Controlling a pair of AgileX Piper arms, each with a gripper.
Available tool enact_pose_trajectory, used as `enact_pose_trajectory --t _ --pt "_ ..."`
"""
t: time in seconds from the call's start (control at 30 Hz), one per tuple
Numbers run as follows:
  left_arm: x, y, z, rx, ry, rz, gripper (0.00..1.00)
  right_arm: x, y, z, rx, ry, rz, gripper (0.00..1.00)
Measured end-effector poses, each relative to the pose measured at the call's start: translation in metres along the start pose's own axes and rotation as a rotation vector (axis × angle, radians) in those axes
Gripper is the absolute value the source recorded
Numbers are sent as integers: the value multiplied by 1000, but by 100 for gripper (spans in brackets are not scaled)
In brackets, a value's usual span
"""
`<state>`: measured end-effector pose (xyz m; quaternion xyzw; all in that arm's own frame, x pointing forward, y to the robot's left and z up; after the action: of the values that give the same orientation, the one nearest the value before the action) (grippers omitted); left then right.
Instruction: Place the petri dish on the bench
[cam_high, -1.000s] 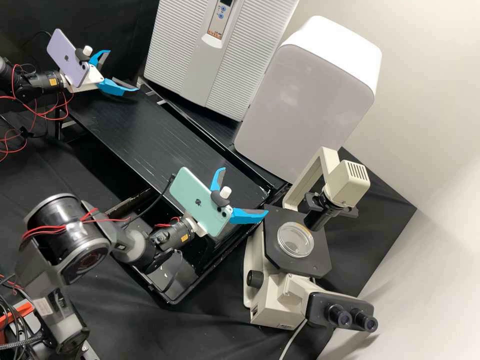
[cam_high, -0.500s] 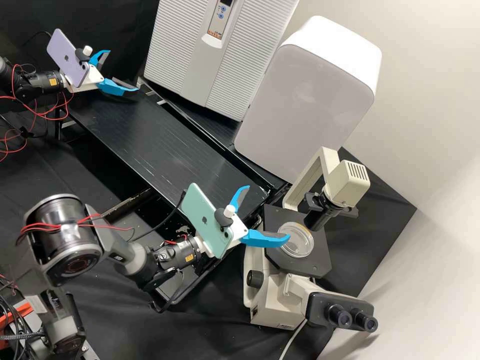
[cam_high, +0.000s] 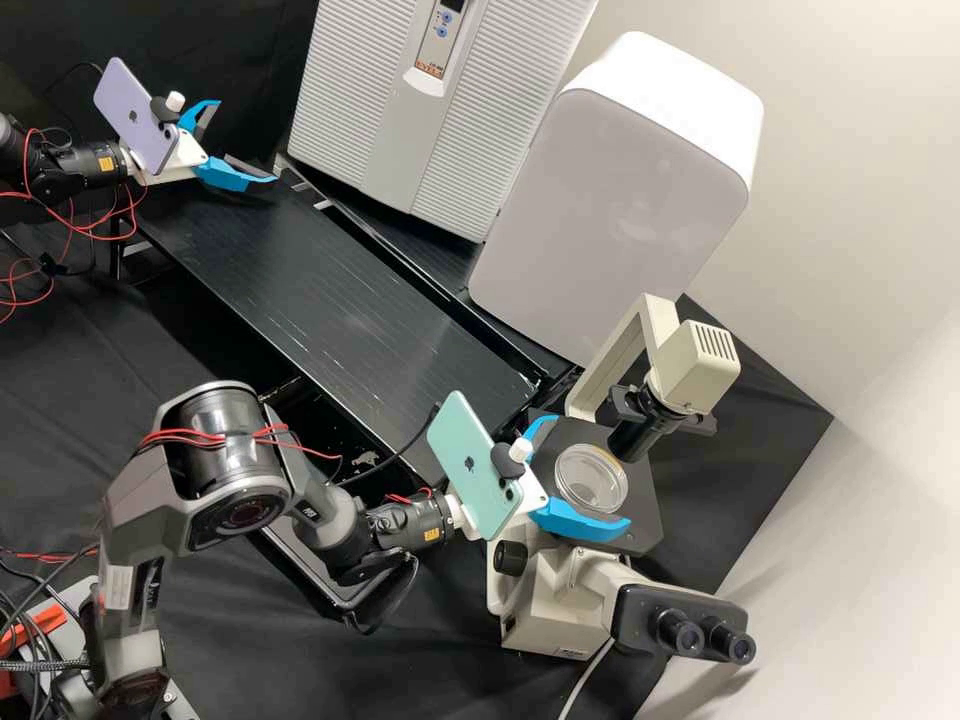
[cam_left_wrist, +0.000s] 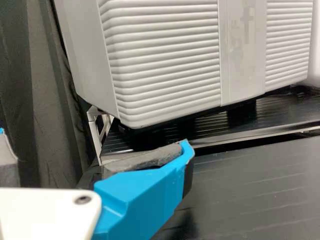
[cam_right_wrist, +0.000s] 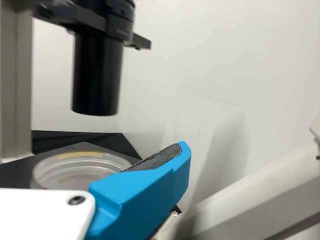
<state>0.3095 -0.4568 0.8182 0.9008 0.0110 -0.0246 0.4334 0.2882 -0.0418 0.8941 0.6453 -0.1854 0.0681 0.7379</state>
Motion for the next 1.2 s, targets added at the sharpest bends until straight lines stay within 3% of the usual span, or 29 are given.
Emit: enact_pose_trajectory --t 0.3,0.93,0.97,1.2 --pt "0 0 0 0 0 0 100 15 -14 12 7 -59 -50 100" --pt "0 0 0 0 0 0 100 28 -30 17 14 -68 -76 100" --pt "0 0 0 0 0 0 100 29 -29 17 16 -68 -73 0" --pt "0 0 0 0 0 0 100 30 -28 19 15 -69 -78 0"
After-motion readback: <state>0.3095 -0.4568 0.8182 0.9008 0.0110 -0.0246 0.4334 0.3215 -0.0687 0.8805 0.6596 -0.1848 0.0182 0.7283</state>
